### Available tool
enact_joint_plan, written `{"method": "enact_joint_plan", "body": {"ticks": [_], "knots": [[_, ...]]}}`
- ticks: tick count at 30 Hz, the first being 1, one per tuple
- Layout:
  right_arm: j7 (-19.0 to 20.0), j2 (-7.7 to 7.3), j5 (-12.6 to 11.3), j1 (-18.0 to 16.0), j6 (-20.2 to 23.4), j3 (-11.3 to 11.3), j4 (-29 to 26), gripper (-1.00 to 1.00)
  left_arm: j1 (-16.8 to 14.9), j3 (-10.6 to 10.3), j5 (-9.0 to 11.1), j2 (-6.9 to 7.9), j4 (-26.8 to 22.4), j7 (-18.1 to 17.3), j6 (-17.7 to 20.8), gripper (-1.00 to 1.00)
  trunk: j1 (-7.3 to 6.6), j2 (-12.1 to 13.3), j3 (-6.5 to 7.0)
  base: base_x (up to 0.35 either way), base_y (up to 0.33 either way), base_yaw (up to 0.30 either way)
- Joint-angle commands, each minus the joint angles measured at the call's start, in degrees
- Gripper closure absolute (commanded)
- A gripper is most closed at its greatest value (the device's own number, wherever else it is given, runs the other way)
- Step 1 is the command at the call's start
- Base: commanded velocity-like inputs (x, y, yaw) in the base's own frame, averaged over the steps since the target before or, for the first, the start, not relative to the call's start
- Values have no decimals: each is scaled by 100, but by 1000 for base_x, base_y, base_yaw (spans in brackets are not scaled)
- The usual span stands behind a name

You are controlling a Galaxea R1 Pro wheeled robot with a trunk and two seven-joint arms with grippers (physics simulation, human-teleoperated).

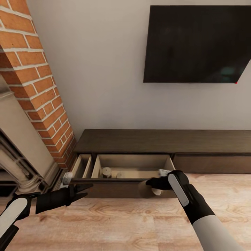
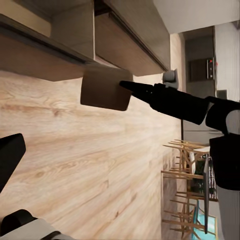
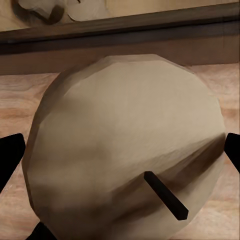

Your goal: Place each of the two pumpkins and all three candles from the living room inside a cabinet in the living room (use any cabinet), then make sure every cabinet is closed, and position the cauldron so it is next to a table in the living room.

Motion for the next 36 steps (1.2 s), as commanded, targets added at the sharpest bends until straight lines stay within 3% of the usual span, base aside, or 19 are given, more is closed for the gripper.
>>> {"method": "enact_joint_plan", "body": {"ticks": [1, 4, 12, 17, 20, 30, 36], "knots": [[149, -14, -14, -4, 18, 12, 2, 100, -4, -5, 0, 4, 3, -25, 10, -100, -23, 39, 14, 0, 0, 0], [543, -113, -7, -4, 17, 9, 12, 100, -4, -6, 31, 5, 13, -25, 11, -100, -89, 160, 68, 0, 0, 0], [658, -159, -5, -4, 12, -14, 22, 100, -4, -6, 39, -4, 16, -25, 9, -100, -265, 480, 211, 0, 0, 0], [668, -156, -17, -4, 12, -566, 25, 100, -4, -10, 44, -4, 19, -25, 11, -100, -374, 681, 301, 0, 0, 0], [670, -156, -16, -4, 12, -739, 23, 100, -4, -9, 45, -4, 22, -25, 7, -100, -440, 801, 355, 0, 0, 0], [670, -148, -23, -4, 12, -801, 21, 100, -4, -12, 42, -4, 20, -25, 4, -100, -462, 841, 373, 8, 0, 0], [670, -147, -16, -4, 12, -801, 21, 100, -4, -14, 44, -4, 21, -25, 4, -100, -462, 841, 373, 259, 0, 0]]}}
